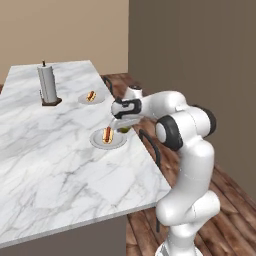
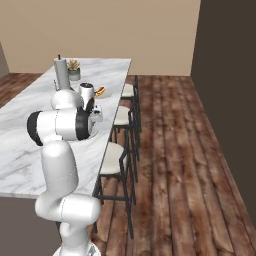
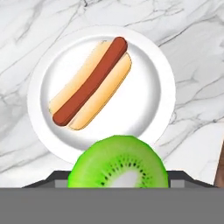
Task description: Pick up the mango and kiwi from the fridge and place one fruit on each plate on the dining counter.
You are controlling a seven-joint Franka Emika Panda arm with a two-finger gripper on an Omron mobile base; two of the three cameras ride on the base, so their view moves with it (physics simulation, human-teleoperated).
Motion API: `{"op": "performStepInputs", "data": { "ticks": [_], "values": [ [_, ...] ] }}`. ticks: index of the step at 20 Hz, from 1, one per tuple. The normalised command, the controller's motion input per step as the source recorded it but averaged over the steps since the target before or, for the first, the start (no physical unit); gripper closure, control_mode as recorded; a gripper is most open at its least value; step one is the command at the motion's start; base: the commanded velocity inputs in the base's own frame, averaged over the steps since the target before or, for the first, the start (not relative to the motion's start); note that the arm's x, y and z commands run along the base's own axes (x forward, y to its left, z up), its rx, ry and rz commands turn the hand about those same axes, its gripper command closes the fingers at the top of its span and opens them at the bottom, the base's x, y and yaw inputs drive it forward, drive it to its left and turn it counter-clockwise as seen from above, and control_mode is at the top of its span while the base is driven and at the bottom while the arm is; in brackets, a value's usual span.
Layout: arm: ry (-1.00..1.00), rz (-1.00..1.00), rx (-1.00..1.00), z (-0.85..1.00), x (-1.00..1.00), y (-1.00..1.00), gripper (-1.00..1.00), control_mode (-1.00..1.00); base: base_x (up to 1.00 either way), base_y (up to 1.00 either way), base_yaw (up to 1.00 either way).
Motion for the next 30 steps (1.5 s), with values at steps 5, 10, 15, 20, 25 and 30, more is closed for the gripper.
{"op": "performStepInputs", "data": {
  "ticks": [5, 10, 15, 20, 25, 30],
  "values": [
    [0.00, 0.00, -0.01, -0.33, 0.44, 0.07, 1.00, -1.00, 0.00, 0.00, 0.00],
    [0.00, 0.00, 0.00, -0.16, 0.35, 0.03, 1.00, -1.00, 0.00, 0.00, 0.00],
    [0.01, 0.00, 0.00, -0.10, 0.24, 0.01, 1.00, -1.00, 0.00, 0.00, 0.00],
    [0.01, 0.00, 0.00, -0.15, 0.26, 0.03, 1.00, -1.00, 0.00, 0.00, 0.00],
    [0.01, 0.00, 0.00, -0.14, 0.26, 0.03, 1.00, -1.00, 0.00, 0.00, 0.00],
    [0.01, 0.00, 0.00, -0.08, 0.21, 0.04, 1.00, -1.00, 0.00, 0.00, 0.00]
  ]
}}
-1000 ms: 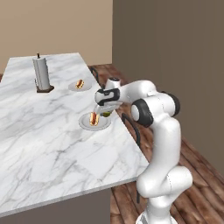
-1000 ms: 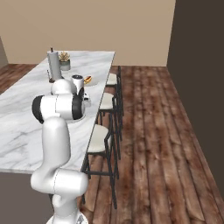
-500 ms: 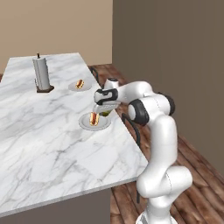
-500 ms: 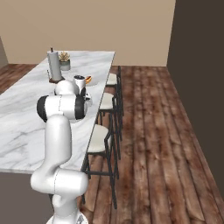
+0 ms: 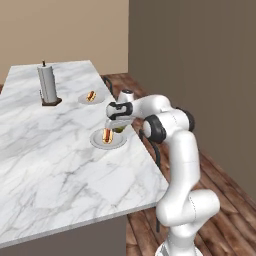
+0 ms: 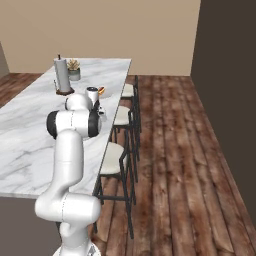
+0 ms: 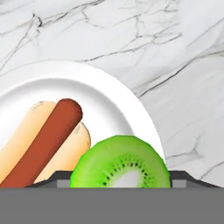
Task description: Pick up the mango and kiwi from the fridge and place one fruit on each plate on the dining counter.
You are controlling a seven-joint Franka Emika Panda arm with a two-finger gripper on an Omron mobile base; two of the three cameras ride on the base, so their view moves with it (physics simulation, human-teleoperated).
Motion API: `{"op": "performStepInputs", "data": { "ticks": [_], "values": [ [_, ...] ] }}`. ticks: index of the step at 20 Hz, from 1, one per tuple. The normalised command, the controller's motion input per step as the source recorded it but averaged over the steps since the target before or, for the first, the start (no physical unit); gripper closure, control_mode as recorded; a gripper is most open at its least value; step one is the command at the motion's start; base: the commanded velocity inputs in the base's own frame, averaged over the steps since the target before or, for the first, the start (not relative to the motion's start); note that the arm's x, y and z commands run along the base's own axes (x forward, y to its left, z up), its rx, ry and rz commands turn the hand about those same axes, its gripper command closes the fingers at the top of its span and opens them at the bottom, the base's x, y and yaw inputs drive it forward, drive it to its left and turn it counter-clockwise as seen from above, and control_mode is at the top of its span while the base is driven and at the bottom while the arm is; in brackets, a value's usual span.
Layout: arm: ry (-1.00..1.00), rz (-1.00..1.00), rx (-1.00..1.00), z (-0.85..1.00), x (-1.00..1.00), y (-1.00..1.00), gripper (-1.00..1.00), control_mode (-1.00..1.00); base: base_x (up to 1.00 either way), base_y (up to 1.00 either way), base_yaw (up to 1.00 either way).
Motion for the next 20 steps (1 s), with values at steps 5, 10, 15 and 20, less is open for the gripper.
{"op": "performStepInputs", "data": {
  "ticks": [5, 10, 15, 20],
  "values": [
    [0.02, 0.00, 0.00, -0.07, 0.18, 0.08, 1.00, -1.00, 0.00, 0.00, 0.00],
    [0.03, 0.00, 0.00, -0.06, 0.22, 0.06, 1.00, -1.00, 0.00, 0.00, 0.00],
    [0.04, 0.00, 0.00, -0.09, 0.20, 0.09, 1.00, -1.00, 0.00, 0.00, 0.00],
    [0.04, 0.00, 0.00, -0.14, 0.10, 0.13, 1.00, -1.00, 0.00, 0.00, 0.00]
  ]
}}
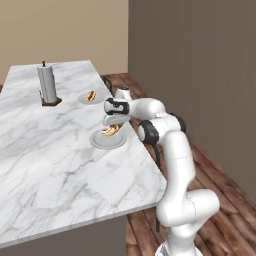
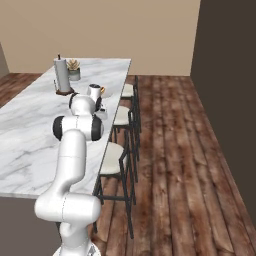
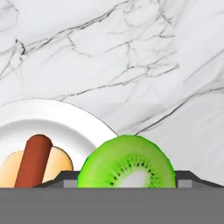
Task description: Pick up the mango and kiwi from the fridge and place one fruit on each plate on the dining counter.
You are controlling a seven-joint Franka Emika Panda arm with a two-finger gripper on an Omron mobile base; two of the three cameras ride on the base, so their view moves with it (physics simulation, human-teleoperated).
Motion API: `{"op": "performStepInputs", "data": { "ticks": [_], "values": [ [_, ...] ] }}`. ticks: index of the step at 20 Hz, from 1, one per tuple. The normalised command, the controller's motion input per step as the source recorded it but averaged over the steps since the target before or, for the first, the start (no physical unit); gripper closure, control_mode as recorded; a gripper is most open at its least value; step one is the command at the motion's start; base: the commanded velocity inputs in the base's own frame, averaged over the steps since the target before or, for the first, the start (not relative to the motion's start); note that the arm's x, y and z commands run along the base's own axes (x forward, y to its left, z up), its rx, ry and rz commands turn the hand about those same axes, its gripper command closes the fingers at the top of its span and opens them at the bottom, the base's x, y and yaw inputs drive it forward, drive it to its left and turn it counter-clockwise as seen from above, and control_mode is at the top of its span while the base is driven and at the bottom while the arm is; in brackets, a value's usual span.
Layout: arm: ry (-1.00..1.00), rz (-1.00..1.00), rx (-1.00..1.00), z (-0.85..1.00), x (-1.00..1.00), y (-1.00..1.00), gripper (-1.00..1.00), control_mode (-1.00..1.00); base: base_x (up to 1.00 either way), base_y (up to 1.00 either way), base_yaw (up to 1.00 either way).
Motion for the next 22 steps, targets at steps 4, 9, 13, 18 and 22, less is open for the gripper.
{"op": "performStepInputs", "data": {
  "ticks": [4, 9, 13, 18, 22],
  "values": [
    [0.05, 0.00, 0.00, -0.17, 0.01, 0.17, 1.00, -1.00, 0.00, 0.00, 0.00],
    [0.00, 0.00, 0.00, -0.07, -0.09, 0.12, 1.00, -1.00, 0.00, 0.00, 0.00],
    [0.00, 0.00, 0.00, 0.00, -0.46, 0.05, 1.00, -1.00, 0.00, 0.00, 0.00],
    [0.00, 0.00, 0.00, 0.00, -0.47, 0.01, 1.00, -1.00, 0.00, 0.00, 0.00],
    [0.00, 0.00, 0.00, 0.00, -0.33, 0.07, 1.00, -1.00, 0.00, 0.00, 0.00]
  ]
}}
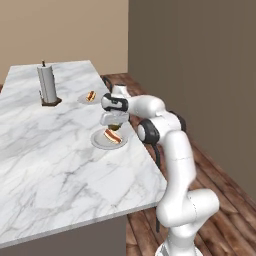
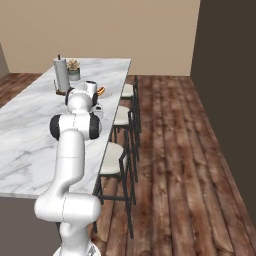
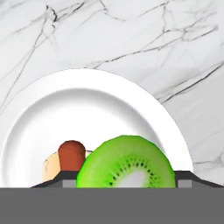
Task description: Pick up the mango and kiwi from the fridge and place one fruit on each plate on the dining counter.
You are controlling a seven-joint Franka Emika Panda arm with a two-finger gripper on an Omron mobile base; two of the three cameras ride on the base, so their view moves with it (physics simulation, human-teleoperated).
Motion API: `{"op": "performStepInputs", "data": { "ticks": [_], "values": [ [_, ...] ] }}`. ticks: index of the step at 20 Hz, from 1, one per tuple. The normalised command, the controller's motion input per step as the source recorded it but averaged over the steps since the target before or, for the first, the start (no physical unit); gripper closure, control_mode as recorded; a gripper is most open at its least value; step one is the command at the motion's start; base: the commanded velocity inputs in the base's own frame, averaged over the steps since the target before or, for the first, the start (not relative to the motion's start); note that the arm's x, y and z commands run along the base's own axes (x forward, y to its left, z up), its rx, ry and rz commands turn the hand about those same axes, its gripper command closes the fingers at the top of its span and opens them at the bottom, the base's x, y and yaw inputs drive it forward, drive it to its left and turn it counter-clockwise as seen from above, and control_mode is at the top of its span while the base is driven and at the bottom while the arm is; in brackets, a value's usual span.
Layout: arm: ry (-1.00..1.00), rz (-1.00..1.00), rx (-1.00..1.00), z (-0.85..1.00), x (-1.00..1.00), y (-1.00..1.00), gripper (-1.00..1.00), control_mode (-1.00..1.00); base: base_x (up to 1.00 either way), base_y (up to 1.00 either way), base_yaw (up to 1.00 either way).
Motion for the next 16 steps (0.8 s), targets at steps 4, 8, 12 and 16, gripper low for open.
{"op": "performStepInputs", "data": {
  "ticks": [4, 8, 12, 16],
  "values": [
    [0.00, 0.00, 0.00, 0.00, -0.35, 0.17, -1.00, -1.00, 0.00, 0.00, 0.00],
    [0.00, 0.00, 0.00, 0.00, -0.44, 0.11, -1.00, -1.00, 0.00, 0.00, 0.00],
    [0.00, 0.00, 0.00, 0.00, -0.29, 0.00, -1.00, -1.00, 0.00, 0.00, 0.00],
    [0.00, 0.00, 0.00, 0.01, -0.12, 0.00, -1.00, -1.00, 0.00, 0.00, 0.00]
  ]
}}
